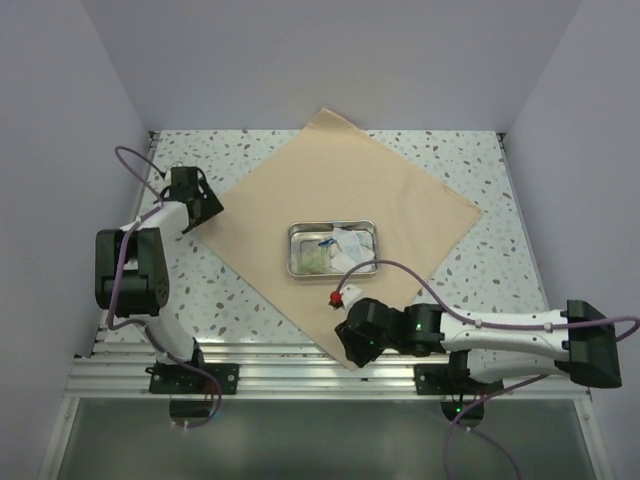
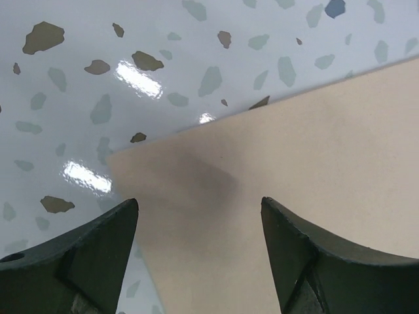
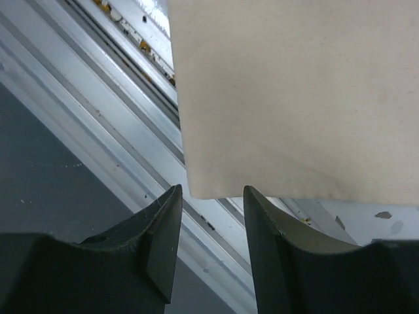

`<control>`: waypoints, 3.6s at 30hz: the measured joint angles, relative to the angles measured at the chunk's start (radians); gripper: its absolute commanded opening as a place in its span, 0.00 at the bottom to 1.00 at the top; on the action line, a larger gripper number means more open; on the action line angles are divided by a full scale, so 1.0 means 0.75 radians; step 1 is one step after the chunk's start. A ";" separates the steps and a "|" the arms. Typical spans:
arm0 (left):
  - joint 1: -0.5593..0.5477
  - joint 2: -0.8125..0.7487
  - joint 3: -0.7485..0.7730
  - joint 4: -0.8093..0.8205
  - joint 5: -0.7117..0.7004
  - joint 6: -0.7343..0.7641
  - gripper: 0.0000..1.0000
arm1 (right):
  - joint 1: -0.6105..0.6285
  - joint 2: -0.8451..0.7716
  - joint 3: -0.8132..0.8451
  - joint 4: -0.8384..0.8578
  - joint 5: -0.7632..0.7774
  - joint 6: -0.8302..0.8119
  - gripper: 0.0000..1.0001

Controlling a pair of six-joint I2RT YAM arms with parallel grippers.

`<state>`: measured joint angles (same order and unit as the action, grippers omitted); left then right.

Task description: Prepare the surgical pack

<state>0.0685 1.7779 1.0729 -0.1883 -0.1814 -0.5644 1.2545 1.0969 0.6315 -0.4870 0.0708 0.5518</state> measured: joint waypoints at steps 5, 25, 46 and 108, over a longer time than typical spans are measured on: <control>-0.071 -0.106 -0.012 -0.020 0.001 0.000 0.80 | 0.275 0.031 0.002 -0.061 0.136 0.101 0.49; -0.122 -0.243 -0.020 -0.055 -0.004 0.006 0.80 | 0.432 0.427 0.126 -0.098 0.385 0.139 0.43; -0.174 -0.280 -0.032 -0.064 -0.007 0.011 0.80 | 0.297 0.476 0.384 -0.167 0.448 0.042 0.00; -0.544 0.013 0.064 0.006 -0.006 0.049 0.80 | -0.939 1.546 1.837 -0.284 -0.044 -0.326 0.12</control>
<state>-0.3397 1.7878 1.1206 -0.1841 -0.1856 -0.5274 0.5499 2.2562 2.0090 -0.6998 0.0376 0.3077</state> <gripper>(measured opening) 0.801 0.061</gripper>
